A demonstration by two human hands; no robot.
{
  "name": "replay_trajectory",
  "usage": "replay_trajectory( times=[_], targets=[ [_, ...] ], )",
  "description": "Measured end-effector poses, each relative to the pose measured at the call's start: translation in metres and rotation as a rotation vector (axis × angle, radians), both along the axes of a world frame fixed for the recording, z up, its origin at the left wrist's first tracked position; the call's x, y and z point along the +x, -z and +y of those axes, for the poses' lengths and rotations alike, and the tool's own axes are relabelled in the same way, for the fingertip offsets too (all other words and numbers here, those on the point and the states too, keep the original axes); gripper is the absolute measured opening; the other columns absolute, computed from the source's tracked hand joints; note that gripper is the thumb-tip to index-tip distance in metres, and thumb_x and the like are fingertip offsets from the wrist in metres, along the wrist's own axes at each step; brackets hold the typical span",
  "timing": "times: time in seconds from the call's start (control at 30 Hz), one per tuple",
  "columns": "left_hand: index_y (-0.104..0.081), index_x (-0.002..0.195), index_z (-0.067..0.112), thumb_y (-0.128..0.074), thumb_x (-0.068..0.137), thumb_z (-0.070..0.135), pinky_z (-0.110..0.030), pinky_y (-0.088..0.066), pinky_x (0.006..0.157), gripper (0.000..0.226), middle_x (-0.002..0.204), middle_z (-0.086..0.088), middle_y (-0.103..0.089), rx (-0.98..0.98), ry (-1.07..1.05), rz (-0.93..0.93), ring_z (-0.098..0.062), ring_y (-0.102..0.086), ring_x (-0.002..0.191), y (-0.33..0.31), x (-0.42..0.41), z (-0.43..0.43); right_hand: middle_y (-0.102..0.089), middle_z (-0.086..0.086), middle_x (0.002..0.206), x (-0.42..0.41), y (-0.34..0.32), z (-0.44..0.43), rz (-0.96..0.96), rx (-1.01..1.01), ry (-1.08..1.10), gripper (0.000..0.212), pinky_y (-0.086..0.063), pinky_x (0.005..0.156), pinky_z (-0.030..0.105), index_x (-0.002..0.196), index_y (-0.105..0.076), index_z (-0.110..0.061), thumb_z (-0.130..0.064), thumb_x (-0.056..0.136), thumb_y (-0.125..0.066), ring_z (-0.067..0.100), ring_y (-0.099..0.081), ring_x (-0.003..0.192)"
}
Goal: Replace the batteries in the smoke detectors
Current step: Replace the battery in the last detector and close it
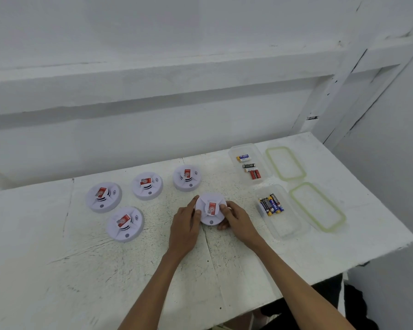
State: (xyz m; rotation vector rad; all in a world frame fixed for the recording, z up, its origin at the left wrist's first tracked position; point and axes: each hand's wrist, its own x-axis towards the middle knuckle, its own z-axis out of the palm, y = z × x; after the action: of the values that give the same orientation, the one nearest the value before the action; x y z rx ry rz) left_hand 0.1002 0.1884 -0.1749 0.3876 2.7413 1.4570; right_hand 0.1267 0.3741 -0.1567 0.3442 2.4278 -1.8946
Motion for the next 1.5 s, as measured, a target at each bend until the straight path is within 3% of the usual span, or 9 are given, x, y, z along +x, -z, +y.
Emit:
replay_trajectory(
  times=[0.2, 0.37, 0.5, 0.6, 0.73, 0.93, 1.13, 1.3, 1.5],
  targets=[
    [-0.037, 0.153, 0.035, -0.034, 0.101, 0.057, -0.033, -0.05, 0.086, 0.057, 0.104, 0.014, -0.061, 0.028, -0.055, -0.036, -0.003, -0.056, 0.096, 0.004, 0.001, 0.0, -0.075, 0.012, 0.082, -0.005, -0.008, 0.001, -0.03, -0.02, -0.016, 0.032, -0.059, 0.062, 0.031, 0.111, -0.065, -0.014, -0.041, 0.103, -0.049, 0.026, -0.072, 0.065],
    [-0.047, 0.148, 0.033, -0.04, 0.102, 0.051, -0.04, -0.052, 0.092, 0.05, 0.114, 0.017, -0.065, 0.127, -0.065, -0.045, -0.004, -0.057, 0.102, 0.002, 0.003, -0.008, -0.076, 0.007, 0.085, -0.011, -0.013, -0.007, -0.072, -0.037, -0.046, 0.033, -0.061, 0.065, 0.036, 0.115, -0.064, -0.015, -0.042, 0.102, -0.05, 0.026, -0.073, 0.067],
    [-0.054, 0.14, 0.032, -0.07, 0.094, 0.039, -0.037, -0.052, 0.097, 0.05, 0.127, 0.017, -0.066, 0.204, -0.001, 0.032, -0.006, -0.062, 0.114, -0.012, 0.0, -0.023, -0.075, 0.011, 0.092, -0.025, -0.013, -0.028, -0.127, -0.031, -0.034, 0.037, -0.063, 0.068, 0.041, 0.121, -0.057, -0.017, -0.047, 0.099, -0.054, 0.028, -0.074, 0.07],
    [-0.059, 0.131, 0.026, -0.085, 0.076, 0.055, -0.041, -0.052, 0.094, 0.068, 0.12, 0.012, -0.069, 0.089, -0.04, 0.105, -0.013, -0.066, 0.109, -0.001, -0.009, -0.038, -0.075, 0.009, 0.082, -0.031, -0.011, -0.045, -0.131, 0.084, -0.059, 0.038, -0.062, 0.069, 0.045, 0.118, -0.049, -0.022, -0.054, 0.097, -0.054, 0.023, -0.073, 0.066],
    [-0.059, 0.128, 0.017, -0.083, 0.068, 0.067, -0.036, -0.046, 0.099, 0.081, 0.118, 0.007, -0.064, 0.009, -0.175, 0.173, -0.015, -0.058, 0.11, 0.01, -0.004, -0.043, -0.072, 0.005, 0.064, -0.03, -0.015, -0.055, -0.056, 0.24, -0.101, 0.035, -0.056, 0.061, 0.036, 0.112, -0.05, -0.021, -0.053, 0.1, -0.047, 0.02, -0.068, 0.053],
    [-0.054, 0.133, 0.014, -0.079, 0.069, 0.068, -0.022, -0.039, 0.101, 0.087, 0.125, 0.002, -0.06, -0.041, -0.187, 0.162, -0.02, -0.054, 0.117, 0.009, -0.001, -0.043, -0.07, 0.006, 0.063, -0.03, -0.012, -0.053, -0.071, 0.195, -0.095, 0.034, -0.056, 0.053, 0.033, 0.111, -0.057, -0.024, -0.055, 0.098, -0.05, 0.017, -0.064, 0.049],
    [-0.049, 0.14, 0.012, -0.077, 0.071, 0.065, -0.032, -0.045, 0.101, 0.092, 0.13, -0.001, -0.056, -0.085, -0.192, 0.152, -0.02, -0.049, 0.121, 0.011, 0.0, -0.041, -0.072, 0.0, 0.066, -0.028, -0.005, -0.052, -0.044, 0.252, -0.116, 0.036, -0.058, 0.061, 0.033, 0.122, -0.059, -0.024, -0.05, 0.1, -0.049, 0.011, -0.065, 0.053],
    [-0.045, 0.144, 0.011, -0.089, 0.069, 0.049, -0.038, -0.048, 0.099, 0.095, 0.13, -0.003, -0.056, -0.084, -0.212, 0.132, -0.023, -0.047, 0.123, 0.014, 0.0, -0.042, -0.071, -0.003, 0.064, -0.026, 0.0, -0.054, 0.005, 0.305, -0.111, 0.038, -0.057, 0.065, 0.032, 0.128, -0.058, -0.025, -0.049, 0.099, -0.052, 0.004, -0.063, 0.053],
    [-0.047, 0.142, 0.011, -0.087, 0.07, 0.051, -0.04, -0.047, 0.101, 0.092, 0.129, -0.003, -0.058, -0.058, -0.191, 0.124, -0.022, -0.05, 0.121, 0.012, 0.0, -0.042, -0.07, -0.003, 0.064, -0.025, 0.0, -0.056, 0.032, 0.351, -0.104, 0.039, -0.055, 0.064, 0.029, 0.13, -0.057, -0.023, -0.047, 0.1, -0.052, 0.004, -0.062, 0.054]
  ],
)
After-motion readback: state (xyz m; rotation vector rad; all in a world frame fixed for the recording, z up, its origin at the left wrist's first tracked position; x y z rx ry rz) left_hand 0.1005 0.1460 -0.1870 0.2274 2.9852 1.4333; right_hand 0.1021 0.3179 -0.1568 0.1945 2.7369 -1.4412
